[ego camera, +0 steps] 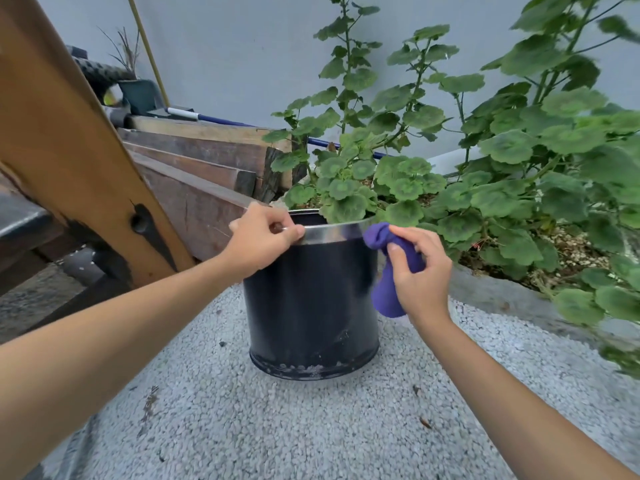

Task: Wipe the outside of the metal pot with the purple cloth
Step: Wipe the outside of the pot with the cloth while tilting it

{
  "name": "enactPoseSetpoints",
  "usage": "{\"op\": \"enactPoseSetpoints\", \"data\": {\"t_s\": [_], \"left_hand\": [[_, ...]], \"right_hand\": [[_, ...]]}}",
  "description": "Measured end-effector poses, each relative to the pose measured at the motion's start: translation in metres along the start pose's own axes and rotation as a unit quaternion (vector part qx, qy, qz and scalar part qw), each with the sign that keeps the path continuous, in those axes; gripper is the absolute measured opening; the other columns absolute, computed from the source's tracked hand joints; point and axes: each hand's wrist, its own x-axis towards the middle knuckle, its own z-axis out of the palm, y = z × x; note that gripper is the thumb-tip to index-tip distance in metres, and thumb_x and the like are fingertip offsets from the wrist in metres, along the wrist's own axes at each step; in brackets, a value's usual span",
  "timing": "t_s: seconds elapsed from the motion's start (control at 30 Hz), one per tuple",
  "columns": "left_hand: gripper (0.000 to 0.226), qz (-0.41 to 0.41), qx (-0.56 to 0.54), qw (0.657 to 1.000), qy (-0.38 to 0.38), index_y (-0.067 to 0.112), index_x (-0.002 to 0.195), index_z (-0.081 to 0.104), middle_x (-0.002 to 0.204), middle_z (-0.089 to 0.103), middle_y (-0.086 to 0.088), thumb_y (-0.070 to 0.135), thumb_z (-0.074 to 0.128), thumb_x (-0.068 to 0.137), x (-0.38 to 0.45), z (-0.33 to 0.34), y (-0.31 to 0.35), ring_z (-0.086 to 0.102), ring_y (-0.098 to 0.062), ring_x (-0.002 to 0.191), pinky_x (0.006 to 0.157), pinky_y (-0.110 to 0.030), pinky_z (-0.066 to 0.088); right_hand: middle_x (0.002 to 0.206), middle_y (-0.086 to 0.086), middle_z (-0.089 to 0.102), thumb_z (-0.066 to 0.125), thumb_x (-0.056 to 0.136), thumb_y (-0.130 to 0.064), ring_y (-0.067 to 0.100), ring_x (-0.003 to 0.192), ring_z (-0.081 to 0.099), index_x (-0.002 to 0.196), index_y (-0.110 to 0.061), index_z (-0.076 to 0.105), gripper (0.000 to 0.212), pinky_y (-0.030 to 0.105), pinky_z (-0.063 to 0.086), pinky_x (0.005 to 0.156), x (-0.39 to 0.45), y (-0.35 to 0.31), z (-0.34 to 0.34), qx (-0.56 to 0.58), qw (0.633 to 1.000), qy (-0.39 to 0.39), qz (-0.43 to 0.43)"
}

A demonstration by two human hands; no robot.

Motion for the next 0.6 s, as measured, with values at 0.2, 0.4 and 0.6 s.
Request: {"op": "enactPoseSetpoints", "data": {"t_s": [0.2,0.4,0.6], "left_hand": [[0.021,0.061,0.01,0.997,-0.039,0.024,0.072,0.065,0.072,0.058,0.014,0.032,0.06,0.09,0.014,0.013,0.007,0.051,-0.02,0.103,0.099,-0.044,0.022],[0.062,0.09,0.081,0.989,-0.089,0.041,0.128,0.063,0.137,0.056,0.013,0.05,0.015,0.089,0.022,0.031,0.01,0.034,-0.016,0.133,0.115,-0.048,0.015],[0.078,0.151,0.173,0.969,-0.092,0.033,0.148,0.042,0.154,0.041,0.01,0.071,0.012,0.087,0.024,0.054,0.021,0.026,-0.013,0.146,0.117,-0.055,0.005]], "right_hand": [[0.115,0.0,0.067,0.071,0.09,-0.002,0.016,0.109,0.058,0.109,-0.016,0.078,0.025,0.026,0.038,0.101,0.015,-0.021,0.028,-0.064,0.994,-0.045,-0.082],[0.122,-0.001,0.065,0.069,0.094,-0.007,0.03,0.113,0.056,0.116,-0.021,0.077,0.027,0.03,0.036,0.103,-0.004,-0.01,0.057,-0.108,0.978,-0.125,-0.126],[0.124,-0.01,0.066,0.075,0.09,-0.018,0.023,0.108,0.054,0.111,-0.034,0.078,0.026,0.046,0.044,0.084,-0.06,0.027,0.064,-0.133,0.952,-0.21,-0.175]]}}
